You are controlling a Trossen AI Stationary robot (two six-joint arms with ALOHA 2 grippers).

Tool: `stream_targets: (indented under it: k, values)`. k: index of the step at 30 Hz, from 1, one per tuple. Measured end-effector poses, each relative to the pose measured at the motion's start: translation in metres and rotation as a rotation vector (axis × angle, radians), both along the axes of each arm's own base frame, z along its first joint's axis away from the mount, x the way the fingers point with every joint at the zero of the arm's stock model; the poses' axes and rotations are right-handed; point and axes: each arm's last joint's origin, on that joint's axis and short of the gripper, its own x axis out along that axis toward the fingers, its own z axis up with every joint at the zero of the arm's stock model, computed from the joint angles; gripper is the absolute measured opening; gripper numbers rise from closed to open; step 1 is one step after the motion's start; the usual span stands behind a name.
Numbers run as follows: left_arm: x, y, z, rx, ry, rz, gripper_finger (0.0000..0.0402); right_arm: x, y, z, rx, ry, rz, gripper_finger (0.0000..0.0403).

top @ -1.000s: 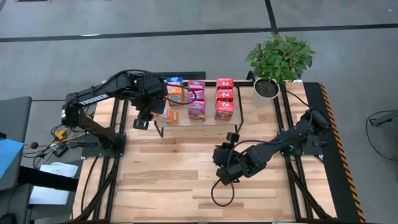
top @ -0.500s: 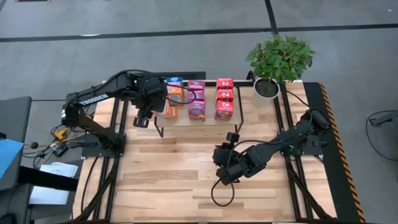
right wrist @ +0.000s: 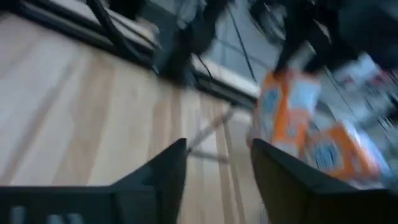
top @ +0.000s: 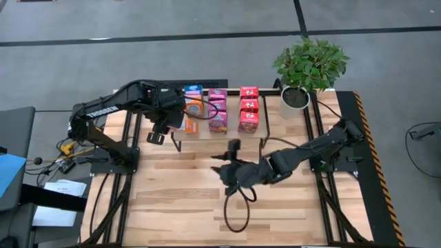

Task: Stack cereal on shelf
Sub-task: Put the orange cereal box on the shelf aligned with the other orange cereal box

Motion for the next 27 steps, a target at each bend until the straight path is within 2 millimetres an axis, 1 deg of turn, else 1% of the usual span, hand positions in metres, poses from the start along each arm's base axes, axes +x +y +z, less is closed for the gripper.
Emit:
stream_targets:
  k: [3,5,7,9,12,16,18,21,27]
  values:
    - [0.000,-0.007,0.007,-0.003,-0.032,-0.007,0.0135,0.010,-0.016,0.014,0.011,-0.033,0.074,0.0251]
    - [0.001,-0.014,0.012,-0.006,-0.055,-0.022,0.0135,0.015,-0.029,0.019,0.031,-0.058,0.082,0.0282]
    - [0.001,-0.021,0.016,-0.023,-0.077,-0.041,0.0135,0.020,-0.040,0.022,0.037,-0.090,0.056,0.0303]
    - [0.001,-0.028,0.019,-0.028,-0.093,-0.061,0.0135,0.023,-0.048,0.025,0.037,-0.119,0.070,0.0315]
    - [0.001,-0.036,0.020,-0.002,-0.094,-0.077,0.0135,0.027,-0.056,0.029,0.062,-0.154,0.110,0.0321]
    - [0.001,-0.040,0.020,0.018,-0.094,-0.086,0.0135,0.030,-0.065,0.031,0.081,-0.181,0.137,0.0322]
    - [0.001,-0.041,0.020,0.016,-0.096,-0.080,0.0135,0.037,-0.069,0.026,0.083,-0.196,0.127,0.0322]
    - [0.001,-0.042,0.020,0.011,-0.099,-0.069,0.0135,0.048,-0.076,0.015,0.076,-0.189,0.127,0.0322]
    - [0.001,-0.042,0.020,0.004,-0.104,-0.050,0.0135,0.070,-0.084,0.003,0.030,-0.172,0.089,0.0322]
